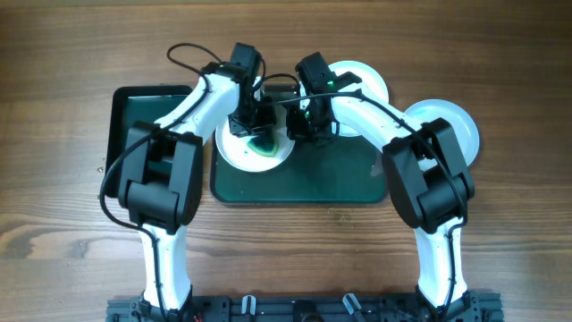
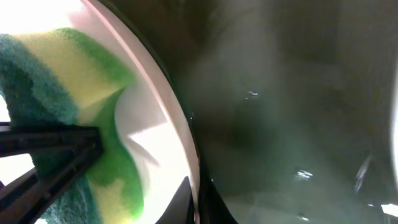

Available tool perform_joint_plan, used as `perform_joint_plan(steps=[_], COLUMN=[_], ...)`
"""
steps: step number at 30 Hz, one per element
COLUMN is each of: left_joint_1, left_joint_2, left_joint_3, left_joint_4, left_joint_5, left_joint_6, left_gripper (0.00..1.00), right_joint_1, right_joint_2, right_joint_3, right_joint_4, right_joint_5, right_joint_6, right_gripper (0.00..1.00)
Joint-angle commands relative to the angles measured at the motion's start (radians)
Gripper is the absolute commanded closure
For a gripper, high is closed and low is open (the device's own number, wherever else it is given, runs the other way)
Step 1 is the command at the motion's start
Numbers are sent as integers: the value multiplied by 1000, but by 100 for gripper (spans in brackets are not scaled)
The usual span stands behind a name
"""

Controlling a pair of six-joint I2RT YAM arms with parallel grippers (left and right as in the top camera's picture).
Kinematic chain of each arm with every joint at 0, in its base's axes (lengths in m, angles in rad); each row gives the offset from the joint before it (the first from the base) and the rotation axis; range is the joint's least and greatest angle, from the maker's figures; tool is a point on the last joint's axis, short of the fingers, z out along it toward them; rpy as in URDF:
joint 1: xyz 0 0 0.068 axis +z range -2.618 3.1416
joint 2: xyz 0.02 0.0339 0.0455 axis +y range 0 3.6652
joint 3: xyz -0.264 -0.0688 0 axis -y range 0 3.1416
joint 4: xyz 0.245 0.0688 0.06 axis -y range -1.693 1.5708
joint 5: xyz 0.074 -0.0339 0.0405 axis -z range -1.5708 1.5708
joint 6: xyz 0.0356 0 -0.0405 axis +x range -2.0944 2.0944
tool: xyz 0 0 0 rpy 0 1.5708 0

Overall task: Clean dirty plates on tray and stack at the side
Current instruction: 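Scrub the held plate with the sponge in the left gripper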

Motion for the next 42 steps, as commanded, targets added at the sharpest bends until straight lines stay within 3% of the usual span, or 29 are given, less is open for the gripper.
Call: perform_joint_plan(steps=[1,4,6,9,12,14,18,21,24,26,31,34,36,38,39,42], left_joint_1=[-2,-5,-4,-6,-7,-6,-6,-6,-6,-6,-6,-5,3,14,19,27], left_joint_2=[49,49,49,49,49,49,49,49,49,49,49,49,49,49,49,47], left_joint_3=[6,6,6,6,6,6,6,6,6,6,6,6,6,8,13,31], left_joint_4=[-79,-114,-124,-123,-78,-34,13,-21,-91,-136,-142,-45,48,92,80,-20], left_joint_5=[-354,-243,-75,250,269,234,-142,-335,-388,-289,293,325,229,-18,-188,-502], left_joint_6=[-31,-36,-3,144,148,124,-22,-54,-85,-77,192,188,115,-9,-71,-124], left_gripper=[96,96,96,96,96,96,96,96,96,96,96,96,96,96,96,96], right_joint_1=[10,4,1,0,0,0,0,0,0,0,0,0,0,0,0,0], right_joint_2=[44,44,44,44,44,44,44,44,44,44,44,44,44,44,44,44], right_joint_3=[-35,-36,-49,-81,-82,-82,-82,-82,-82,-82,-82,-82,-82,-82,-82,-82], right_joint_4=[-5,12,39,77,84,84,84,85,87,87,86,86,84,83,82,82], right_joint_5=[19,-116,-187,-218,-217,-217,-213,-201,-201,-198,-198,-199,-198,-198,-198,-198], right_joint_6=[-22,-88,-128,-155,-153,-153,-151,-148,-147,-141,-141,-142,-141,-141,-141,-142], right_gripper=[96,96,96,96,96,96,96,96,96,96,96,96,96,96,96,96])
